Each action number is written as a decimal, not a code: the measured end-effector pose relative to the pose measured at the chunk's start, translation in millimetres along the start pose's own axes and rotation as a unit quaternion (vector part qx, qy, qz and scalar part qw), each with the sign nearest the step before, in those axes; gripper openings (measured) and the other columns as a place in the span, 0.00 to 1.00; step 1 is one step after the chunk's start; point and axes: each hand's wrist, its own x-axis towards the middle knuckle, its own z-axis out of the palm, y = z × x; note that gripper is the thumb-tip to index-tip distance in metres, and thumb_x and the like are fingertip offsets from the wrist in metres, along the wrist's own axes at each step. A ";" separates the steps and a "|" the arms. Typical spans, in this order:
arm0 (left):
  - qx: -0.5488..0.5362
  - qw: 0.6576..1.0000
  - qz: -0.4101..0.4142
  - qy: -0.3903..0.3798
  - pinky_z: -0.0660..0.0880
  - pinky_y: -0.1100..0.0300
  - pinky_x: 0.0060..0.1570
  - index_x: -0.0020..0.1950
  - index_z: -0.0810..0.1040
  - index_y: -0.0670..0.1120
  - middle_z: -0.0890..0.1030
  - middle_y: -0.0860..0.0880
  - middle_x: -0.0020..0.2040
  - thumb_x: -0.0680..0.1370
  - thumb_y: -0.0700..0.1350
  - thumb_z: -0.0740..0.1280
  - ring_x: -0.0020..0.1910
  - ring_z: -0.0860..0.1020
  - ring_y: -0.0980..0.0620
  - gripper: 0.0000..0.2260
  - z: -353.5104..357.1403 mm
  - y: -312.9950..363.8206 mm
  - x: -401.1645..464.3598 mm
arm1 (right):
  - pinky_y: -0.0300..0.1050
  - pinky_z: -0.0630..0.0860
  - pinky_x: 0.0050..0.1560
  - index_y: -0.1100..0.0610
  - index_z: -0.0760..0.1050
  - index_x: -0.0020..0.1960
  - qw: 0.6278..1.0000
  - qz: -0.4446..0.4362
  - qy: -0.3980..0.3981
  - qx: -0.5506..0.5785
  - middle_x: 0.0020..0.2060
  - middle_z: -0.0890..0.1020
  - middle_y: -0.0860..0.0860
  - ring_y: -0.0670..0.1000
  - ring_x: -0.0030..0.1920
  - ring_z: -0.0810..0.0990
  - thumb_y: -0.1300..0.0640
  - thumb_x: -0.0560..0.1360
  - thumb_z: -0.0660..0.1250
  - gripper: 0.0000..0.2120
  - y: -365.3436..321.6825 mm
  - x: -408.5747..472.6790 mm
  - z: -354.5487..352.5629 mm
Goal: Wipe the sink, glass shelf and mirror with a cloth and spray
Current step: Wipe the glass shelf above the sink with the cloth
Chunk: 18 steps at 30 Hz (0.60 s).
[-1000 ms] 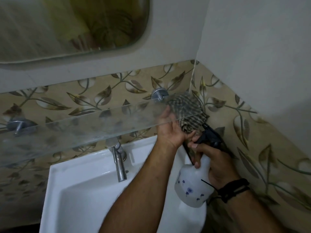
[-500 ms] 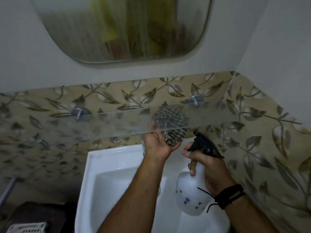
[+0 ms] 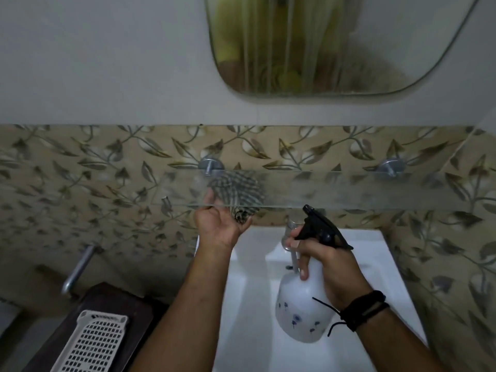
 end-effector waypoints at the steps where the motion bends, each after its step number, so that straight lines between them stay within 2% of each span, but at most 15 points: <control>1: 0.001 1.000 0.005 -0.001 0.69 0.45 0.59 0.72 0.75 0.52 0.78 0.44 0.65 0.83 0.59 0.54 0.64 0.75 0.42 0.22 -7.4 9.1 0.9 | 0.51 0.76 0.47 0.62 0.83 0.46 1.000 0.003 -0.006 -0.002 0.37 0.85 0.58 0.59 0.26 0.73 0.60 0.65 0.76 0.11 0.8 0.4 6.1; 3: 0.004 1.000 0.005 -0.005 0.63 0.44 0.64 0.72 0.74 0.53 0.77 0.45 0.69 0.83 0.60 0.54 0.68 0.73 0.42 0.22 -20.3 21.3 1.1 | 0.51 0.75 0.44 0.61 0.83 0.45 1.000 0.009 -0.018 0.001 0.43 0.86 0.58 0.59 0.25 0.72 0.60 0.65 0.76 0.10 2.8 1.8 17.5; 4: 0.007 1.000 0.006 0.004 0.64 0.44 0.65 0.70 0.76 0.53 0.77 0.46 0.69 0.83 0.60 0.55 0.67 0.74 0.42 0.22 -25.5 25.0 0.3 | 0.51 0.74 0.43 0.60 0.83 0.44 1.000 0.011 -0.021 0.003 0.45 0.86 0.59 0.58 0.24 0.72 0.60 0.65 0.76 0.09 3.6 2.3 23.2; 5: 0.001 1.000 0.009 0.015 0.68 0.45 0.63 0.67 0.78 0.53 0.79 0.46 0.67 0.82 0.59 0.56 0.63 0.78 0.42 0.20 -31.1 28.1 -0.5 | 0.50 0.74 0.42 0.59 0.83 0.44 1.000 0.011 -0.023 0.003 0.46 0.86 0.60 0.58 0.24 0.72 0.61 0.65 0.76 0.08 4.5 2.7 28.3; 7: -0.026 0.999 0.019 0.032 0.79 0.47 0.53 0.62 0.80 0.51 0.85 0.46 0.58 0.83 0.57 0.55 0.54 0.84 0.43 0.19 -43.8 33.6 -1.8 | 0.49 0.74 0.42 0.59 0.83 0.44 1.000 0.012 -0.028 0.000 0.47 0.86 0.60 0.58 0.24 0.71 0.61 0.65 0.76 0.08 6.3 3.4 37.7; 9: -0.041 0.998 0.029 0.045 0.78 0.50 0.50 0.57 0.80 0.50 0.87 0.45 0.50 0.84 0.55 0.52 0.53 0.83 0.43 0.19 -56.1 43.2 -5.3 | 0.49 0.74 0.43 0.60 0.83 0.45 0.999 0.013 -0.031 -0.004 0.46 0.86 0.60 0.58 0.24 0.72 0.61 0.65 0.76 0.09 7.7 3.8 46.1; 11: -0.040 0.997 0.046 0.051 0.74 0.49 0.50 0.57 0.80 0.50 0.87 0.45 0.51 0.84 0.56 0.51 0.56 0.80 0.43 0.19 -64.8 57.1 -9.1 | 0.49 0.74 0.43 0.60 0.83 0.45 0.999 0.014 -0.030 -0.012 0.46 0.86 0.59 0.58 0.24 0.72 0.62 0.66 0.76 0.09 8.8 4.4 54.1; 14: -0.029 0.995 0.085 0.051 0.81 0.49 0.48 0.58 0.80 0.51 0.87 0.46 0.49 0.84 0.56 0.51 0.51 0.85 0.44 0.20 -72.9 84.3 -12.2 | 0.49 0.75 0.42 0.60 0.83 0.45 0.999 0.023 -0.015 -0.028 0.44 0.87 0.55 0.57 0.23 0.72 0.65 0.70 0.76 0.05 9.2 5.9 66.0; 15: -0.024 0.994 0.092 0.049 0.81 0.48 0.50 0.59 0.80 0.51 0.87 0.47 0.50 0.84 0.57 0.51 0.53 0.84 0.44 0.20 -74.6 94.2 -13.7 | 0.48 0.76 0.43 0.59 0.83 0.45 0.999 0.025 -0.007 -0.034 0.42 0.87 0.54 0.57 0.23 0.72 0.66 0.71 0.75 0.05 8.8 6.6 69.6; 17: -0.009 0.993 0.096 0.061 0.73 0.50 0.55 0.62 0.79 0.52 0.87 0.47 0.51 0.83 0.58 0.52 0.60 0.79 0.43 0.20 -80.6 113.5 -16.3 | 0.46 0.78 0.44 0.59 0.83 0.46 0.999 0.025 0.001 -0.045 0.40 0.87 0.53 0.57 0.23 0.72 0.66 0.72 0.75 0.05 6.7 7.5 76.4; 18: 0.003 0.992 0.102 0.070 0.71 0.50 0.54 0.62 0.78 0.52 0.87 0.47 0.50 0.83 0.58 0.52 0.60 0.78 0.43 0.19 -84.5 122.6 -18.2 | 0.47 0.78 0.45 0.59 0.83 0.46 0.999 0.024 0.003 -0.045 0.40 0.87 0.53 0.57 0.23 0.72 0.66 0.72 0.75 0.05 5.5 7.8 79.0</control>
